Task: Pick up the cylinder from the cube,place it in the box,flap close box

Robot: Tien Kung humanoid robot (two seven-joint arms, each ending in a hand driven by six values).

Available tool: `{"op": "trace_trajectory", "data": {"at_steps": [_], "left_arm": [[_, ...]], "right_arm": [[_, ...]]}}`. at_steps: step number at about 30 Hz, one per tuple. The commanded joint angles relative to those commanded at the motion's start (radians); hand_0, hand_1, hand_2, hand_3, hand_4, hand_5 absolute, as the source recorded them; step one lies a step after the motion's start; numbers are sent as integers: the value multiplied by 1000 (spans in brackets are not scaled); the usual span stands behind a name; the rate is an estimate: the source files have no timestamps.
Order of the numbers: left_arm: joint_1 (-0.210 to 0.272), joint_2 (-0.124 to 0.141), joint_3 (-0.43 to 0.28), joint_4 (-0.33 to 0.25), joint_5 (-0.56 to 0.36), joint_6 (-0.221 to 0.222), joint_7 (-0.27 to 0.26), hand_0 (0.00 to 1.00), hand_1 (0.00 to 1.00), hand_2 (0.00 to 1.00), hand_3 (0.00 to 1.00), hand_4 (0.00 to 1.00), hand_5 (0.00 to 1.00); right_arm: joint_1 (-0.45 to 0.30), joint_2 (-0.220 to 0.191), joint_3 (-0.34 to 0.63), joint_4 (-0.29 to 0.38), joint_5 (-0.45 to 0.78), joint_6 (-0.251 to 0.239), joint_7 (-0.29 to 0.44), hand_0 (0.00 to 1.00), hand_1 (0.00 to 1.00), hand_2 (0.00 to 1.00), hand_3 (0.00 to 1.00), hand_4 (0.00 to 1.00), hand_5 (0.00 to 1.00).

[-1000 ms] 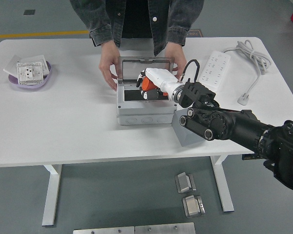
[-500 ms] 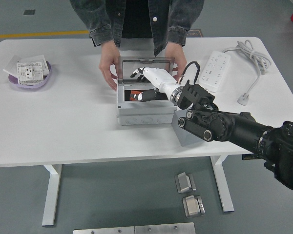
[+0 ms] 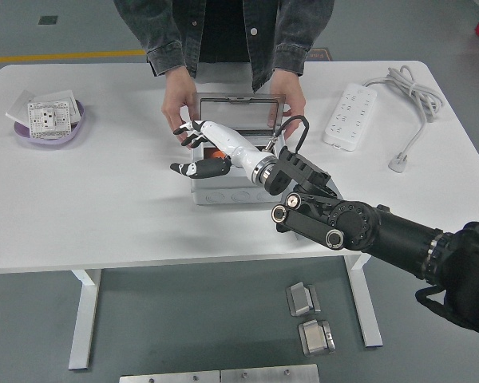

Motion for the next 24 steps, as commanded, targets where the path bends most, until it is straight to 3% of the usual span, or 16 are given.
{"op": "trace_trajectory", "data": {"at_steps": [3, 7, 15, 17, 24], "left_arm": [[1, 0, 9, 1, -9, -1, 1, 673, 671, 631, 674, 668, 165], [0, 4, 16, 2, -18, -1, 1, 673, 671, 631, 675, 668, 165], [-10, 9, 23, 1, -24, 0, -1, 673, 673, 631, 675, 669, 164], [-13, 11, 22, 1, -22, 0, -2, 675, 673, 632, 682, 670, 166], [-26, 18, 23, 0, -17, 1, -4, 676, 673, 632, 683, 672, 166]], "right_arm": [[25, -23, 62, 51, -13, 12, -6, 798, 703, 712, 799, 826, 370], [80, -40, 94, 31, -7, 18, -6, 797, 702, 710, 787, 839, 391], [210, -13, 0, -133, 85, 24, 19, 803, 707, 709, 777, 860, 423], [231, 0, -34, -173, 116, 26, 26, 809, 708, 714, 774, 881, 476], [274, 30, -170, -319, 254, 35, 57, 821, 714, 715, 770, 884, 484]]}}
